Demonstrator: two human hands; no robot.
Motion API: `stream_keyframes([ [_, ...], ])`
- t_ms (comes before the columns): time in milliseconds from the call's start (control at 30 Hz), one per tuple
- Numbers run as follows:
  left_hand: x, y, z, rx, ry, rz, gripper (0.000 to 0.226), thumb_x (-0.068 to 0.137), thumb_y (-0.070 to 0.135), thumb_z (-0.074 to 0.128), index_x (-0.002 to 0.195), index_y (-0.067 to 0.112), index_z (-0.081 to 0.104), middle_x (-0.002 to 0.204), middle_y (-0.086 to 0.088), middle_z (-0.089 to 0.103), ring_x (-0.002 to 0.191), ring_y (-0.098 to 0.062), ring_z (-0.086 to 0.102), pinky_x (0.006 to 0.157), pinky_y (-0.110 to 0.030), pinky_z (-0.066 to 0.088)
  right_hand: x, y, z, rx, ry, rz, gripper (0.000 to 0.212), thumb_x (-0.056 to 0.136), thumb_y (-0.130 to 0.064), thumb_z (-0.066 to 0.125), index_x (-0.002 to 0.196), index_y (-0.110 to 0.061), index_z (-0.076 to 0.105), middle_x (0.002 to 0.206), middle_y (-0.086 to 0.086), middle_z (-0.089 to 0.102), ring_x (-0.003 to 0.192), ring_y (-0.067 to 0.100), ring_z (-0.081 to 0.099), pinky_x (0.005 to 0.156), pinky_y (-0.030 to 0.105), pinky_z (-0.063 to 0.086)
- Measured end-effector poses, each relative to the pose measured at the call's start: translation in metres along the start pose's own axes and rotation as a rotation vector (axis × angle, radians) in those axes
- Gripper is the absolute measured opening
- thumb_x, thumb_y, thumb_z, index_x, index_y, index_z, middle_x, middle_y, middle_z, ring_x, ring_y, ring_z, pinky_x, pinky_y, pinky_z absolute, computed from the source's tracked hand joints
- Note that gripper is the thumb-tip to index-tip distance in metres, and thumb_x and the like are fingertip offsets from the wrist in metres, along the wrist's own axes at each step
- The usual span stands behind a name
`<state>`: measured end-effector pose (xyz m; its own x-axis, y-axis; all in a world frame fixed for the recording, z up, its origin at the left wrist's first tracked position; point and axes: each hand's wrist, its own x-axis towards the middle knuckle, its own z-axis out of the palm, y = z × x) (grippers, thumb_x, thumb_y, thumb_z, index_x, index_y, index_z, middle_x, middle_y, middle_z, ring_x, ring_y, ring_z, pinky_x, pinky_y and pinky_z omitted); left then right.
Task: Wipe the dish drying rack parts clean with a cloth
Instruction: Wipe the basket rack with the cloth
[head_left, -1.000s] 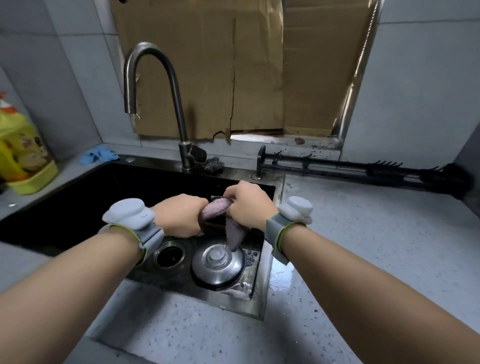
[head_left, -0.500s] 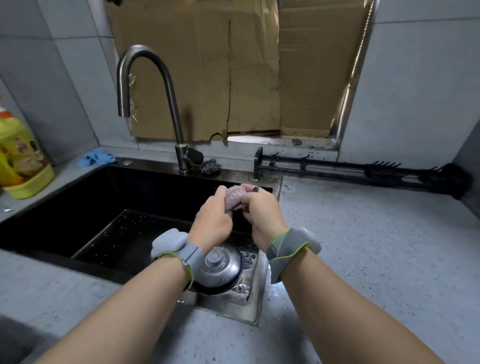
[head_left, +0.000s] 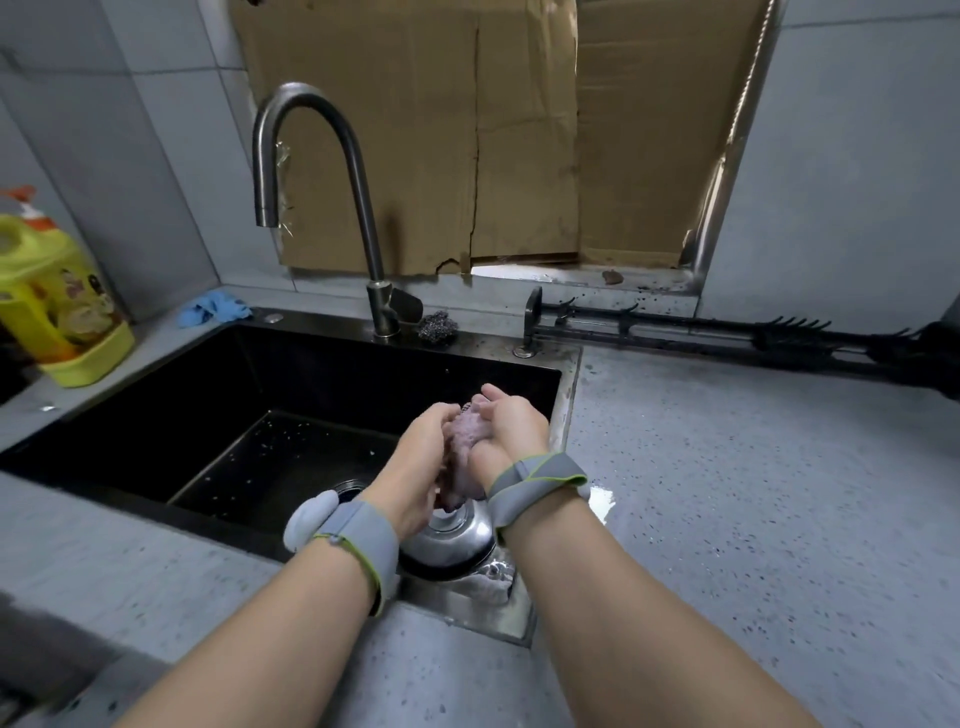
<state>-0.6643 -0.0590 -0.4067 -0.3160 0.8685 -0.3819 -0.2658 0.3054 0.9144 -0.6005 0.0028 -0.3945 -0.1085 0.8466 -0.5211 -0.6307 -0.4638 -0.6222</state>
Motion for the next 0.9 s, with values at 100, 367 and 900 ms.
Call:
stream_keyframes([
  [100, 0.003, -0.005, 0.003, -0.147, 0.009, -0.03, 0.046, 0.101, 0.054, 0.043, 0.087, 0.019, 0.07, 0.074, -0.004, 0.07, 0.073, -0.022, 0.066, 0.072, -0.029, 0.049, -0.007, 0.023, 0.006, 0.057, -0.021, 0.032, 0.034, 0.094, 0.012, 0.038, 0.115, 0.006, 0.064, 0.089, 0.013, 0.06, 0.063, 0.019, 0.053, 0.056, 0.03, 0.048],
  [367, 0.021, -0.002, -0.009, 0.514, 0.319, 0.091, 0.057, 0.101, 0.045, 0.025, 0.104, 0.007, 0.067, 0.11, -0.017, 0.068, 0.104, -0.034, 0.062, 0.098, -0.045, 0.048, -0.007, 0.007, 0.018, 0.271, 0.017, 0.045, 0.032, 0.087, 0.01, 0.029, 0.073, 0.0, 0.055, 0.061, 0.008, 0.044, 0.051, 0.019, 0.04, 0.051, 0.028, 0.038],
  [900, 0.035, -0.012, -0.008, 0.219, 0.205, -0.092, 0.033, 0.098, 0.034, 0.037, 0.074, 0.016, 0.05, 0.052, -0.001, 0.034, 0.038, -0.015, 0.025, 0.046, -0.019, 0.019, 0.017, 0.015, 0.019, 0.13, 0.048, 0.059, 0.025, 0.07, 0.004, 0.026, 0.06, -0.018, 0.025, 0.049, -0.001, 0.019, 0.038, 0.013, 0.01, 0.043, 0.018, 0.017],
])
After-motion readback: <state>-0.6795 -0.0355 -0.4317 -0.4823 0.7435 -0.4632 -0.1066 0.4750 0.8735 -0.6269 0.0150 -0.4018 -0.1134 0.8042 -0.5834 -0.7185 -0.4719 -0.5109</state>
